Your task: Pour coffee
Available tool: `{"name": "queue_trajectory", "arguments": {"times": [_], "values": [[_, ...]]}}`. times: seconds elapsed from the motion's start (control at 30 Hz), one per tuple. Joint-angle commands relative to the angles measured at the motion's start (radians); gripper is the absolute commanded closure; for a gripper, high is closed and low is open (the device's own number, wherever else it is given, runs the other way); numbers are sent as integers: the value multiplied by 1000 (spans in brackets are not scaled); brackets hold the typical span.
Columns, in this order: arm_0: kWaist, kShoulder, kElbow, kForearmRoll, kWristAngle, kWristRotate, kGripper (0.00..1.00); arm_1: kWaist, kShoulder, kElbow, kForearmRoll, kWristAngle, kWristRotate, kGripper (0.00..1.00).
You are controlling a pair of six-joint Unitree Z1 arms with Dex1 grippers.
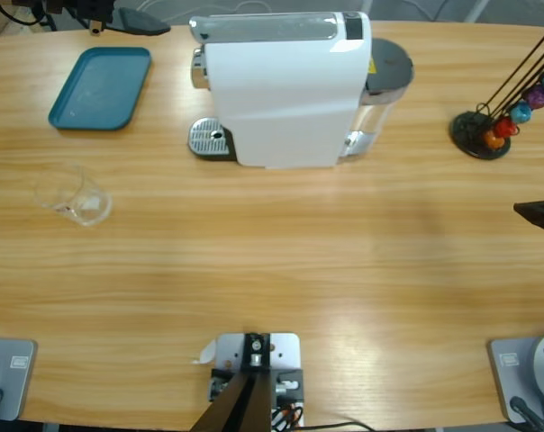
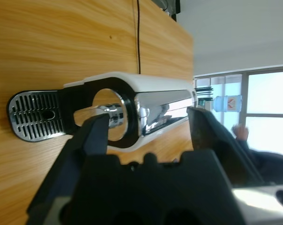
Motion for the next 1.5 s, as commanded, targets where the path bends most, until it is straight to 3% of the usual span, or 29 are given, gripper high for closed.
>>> {"name": "queue_trajectory", "arguments": {"times": [0.03, 0.33, 0.4, 0.43, 0.47, 0.73, 0.77, 0.8, 0.83, 1.2, 1.5], "values": [[-36, 61, 29, 56, -9, 50, 356, 12, 6, 16, -6, 14, 11, 13], [-65, 100, -23, 56, 14, 70, 364, 12, 9, 16, -6, 17, 9, 13], [-65, 100, -22, 56, 15, 70, 539, 12, 8, 16, -6, 18, 9, 13], [-65, 98, -21, 56, 15, 70, 678, 12, 8, 16, -6, 19, 9, 13], [-65, 94, -21, 55, 16, 71, 727, 12, 8, 16, -6, 19, 9, 13], [-65, 65, -29, 55, 33, 72, 774, 12, 9, 14, -6, 22, 8, 13], [-65, 66, -30, 55, 30, 73, 816, 12, 9, 14, -6, 22, 8, 13], [-65, 66, -31, 51, 25, 78, 939, 12, 9, 14, -6, 22, 8, 13], [-65, 65, -32, 50, 23, 83, 996, 12, 9, 14, -6, 22, 8, 13], [-94, 61, -69, 28, 0, 132, 1000, 12, 6, 16, -6, 22, 8, 13], [-111, -10, -222, 38, 83, 170, 1000, 12, -32, 50, -49, -24, 15, 13]]}}
